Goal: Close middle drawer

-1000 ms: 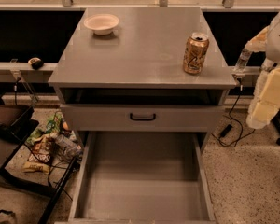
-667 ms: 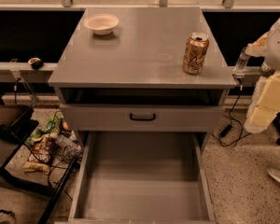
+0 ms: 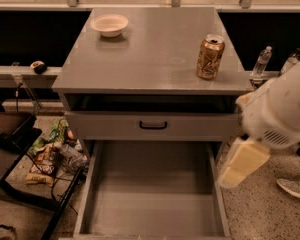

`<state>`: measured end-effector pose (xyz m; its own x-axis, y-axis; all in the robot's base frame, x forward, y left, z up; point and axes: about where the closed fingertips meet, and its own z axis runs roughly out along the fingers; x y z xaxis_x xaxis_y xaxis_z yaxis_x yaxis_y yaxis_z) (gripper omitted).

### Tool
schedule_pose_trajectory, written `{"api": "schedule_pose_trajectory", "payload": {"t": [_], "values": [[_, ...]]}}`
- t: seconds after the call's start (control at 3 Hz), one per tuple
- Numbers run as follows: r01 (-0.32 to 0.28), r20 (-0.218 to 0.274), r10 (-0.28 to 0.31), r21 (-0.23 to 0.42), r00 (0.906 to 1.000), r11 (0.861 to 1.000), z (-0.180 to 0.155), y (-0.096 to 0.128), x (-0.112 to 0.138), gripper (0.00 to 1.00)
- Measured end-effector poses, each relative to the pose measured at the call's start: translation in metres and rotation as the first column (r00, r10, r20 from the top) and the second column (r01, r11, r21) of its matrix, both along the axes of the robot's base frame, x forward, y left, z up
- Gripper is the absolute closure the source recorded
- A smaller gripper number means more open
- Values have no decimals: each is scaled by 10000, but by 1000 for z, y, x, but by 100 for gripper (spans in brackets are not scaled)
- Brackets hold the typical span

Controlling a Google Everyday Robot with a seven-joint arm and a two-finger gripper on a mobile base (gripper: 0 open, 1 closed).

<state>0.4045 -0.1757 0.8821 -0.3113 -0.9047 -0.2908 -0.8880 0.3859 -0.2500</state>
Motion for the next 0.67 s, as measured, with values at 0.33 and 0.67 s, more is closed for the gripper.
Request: {"api": "schedule_pose_trajectory", "payload": {"t": [0.33, 0.67], "values": [[409, -264, -406, 97, 9988, 9991, -68, 11, -14, 0], [702, -624, -707, -100, 9955, 9975, -145, 18, -33, 0]]}}
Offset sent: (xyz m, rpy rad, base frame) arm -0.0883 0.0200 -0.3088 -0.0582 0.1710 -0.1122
